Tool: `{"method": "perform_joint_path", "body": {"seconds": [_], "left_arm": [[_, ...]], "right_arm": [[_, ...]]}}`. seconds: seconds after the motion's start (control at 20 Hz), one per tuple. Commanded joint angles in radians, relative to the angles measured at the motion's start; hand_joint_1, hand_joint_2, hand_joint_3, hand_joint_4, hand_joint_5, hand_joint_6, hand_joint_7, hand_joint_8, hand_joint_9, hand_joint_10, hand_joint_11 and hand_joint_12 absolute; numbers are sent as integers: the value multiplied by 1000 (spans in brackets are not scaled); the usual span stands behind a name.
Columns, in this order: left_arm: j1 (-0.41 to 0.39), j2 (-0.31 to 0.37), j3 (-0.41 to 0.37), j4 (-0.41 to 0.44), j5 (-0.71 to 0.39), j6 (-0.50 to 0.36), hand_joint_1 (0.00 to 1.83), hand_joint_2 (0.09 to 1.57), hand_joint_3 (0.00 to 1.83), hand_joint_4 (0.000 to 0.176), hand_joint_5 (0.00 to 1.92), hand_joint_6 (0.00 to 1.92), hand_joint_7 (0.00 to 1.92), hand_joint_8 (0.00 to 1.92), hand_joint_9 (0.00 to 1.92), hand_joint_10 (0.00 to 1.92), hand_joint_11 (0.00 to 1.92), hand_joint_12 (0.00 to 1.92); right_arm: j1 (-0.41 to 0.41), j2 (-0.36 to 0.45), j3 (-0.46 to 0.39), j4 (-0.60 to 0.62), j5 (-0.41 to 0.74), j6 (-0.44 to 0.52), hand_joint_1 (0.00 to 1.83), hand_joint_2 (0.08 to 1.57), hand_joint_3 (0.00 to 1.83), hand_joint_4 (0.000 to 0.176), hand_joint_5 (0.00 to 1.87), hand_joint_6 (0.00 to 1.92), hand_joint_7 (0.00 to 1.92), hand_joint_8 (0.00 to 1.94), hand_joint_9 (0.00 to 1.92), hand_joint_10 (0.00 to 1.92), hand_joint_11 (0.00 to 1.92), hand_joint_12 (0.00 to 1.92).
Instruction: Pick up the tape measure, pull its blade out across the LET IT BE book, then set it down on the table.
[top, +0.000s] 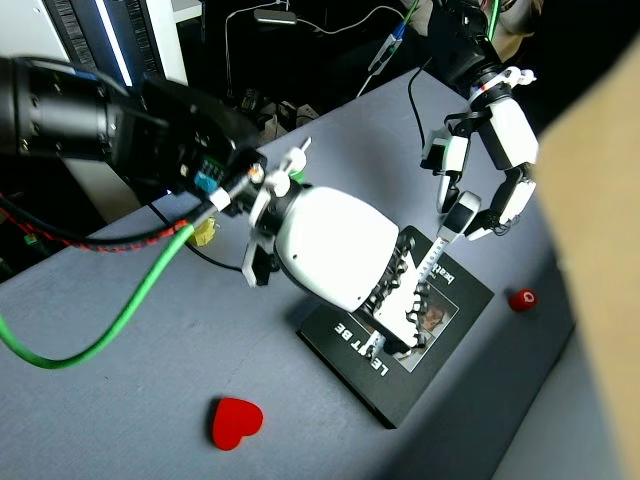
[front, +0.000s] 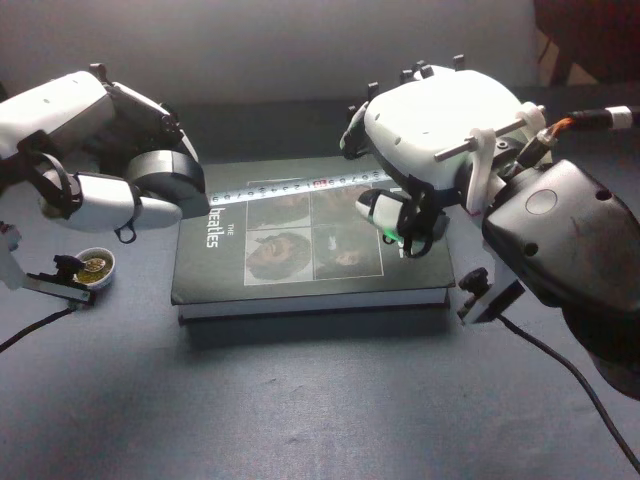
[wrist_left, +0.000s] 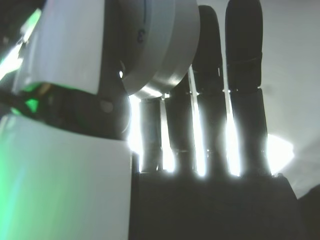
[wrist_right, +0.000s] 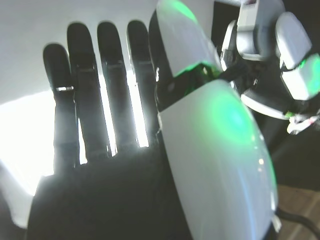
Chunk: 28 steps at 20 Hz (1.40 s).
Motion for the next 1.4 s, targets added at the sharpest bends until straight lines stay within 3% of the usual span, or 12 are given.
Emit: {"method": "perform_joint_path", "body": {"seconds": [0.0,0.7,1.35], "left_arm": [[-18,0,4,4,-120,-12,1389,1074,0,0,983,767,1101,802,1006,1120,954,859],[-30,0,4,42,-126,-48,1389,1076,0,0,980,774,1097,794,1005,1140,972,890],[-34,1,14,130,-120,-93,1388,1078,0,0,984,753,1096,813,994,1146,951,907]], "right_arm": [[3,-4,10,-79,54,10,1008,1162,0,0,782,21,796,10,765,23,311,1074],[15,-52,113,-82,19,25,1014,1165,0,0,796,18,817,13,794,28,347,1081],[15,-52,121,-78,15,21,1009,1163,0,0,799,11,809,3,789,17,347,1080]]}}
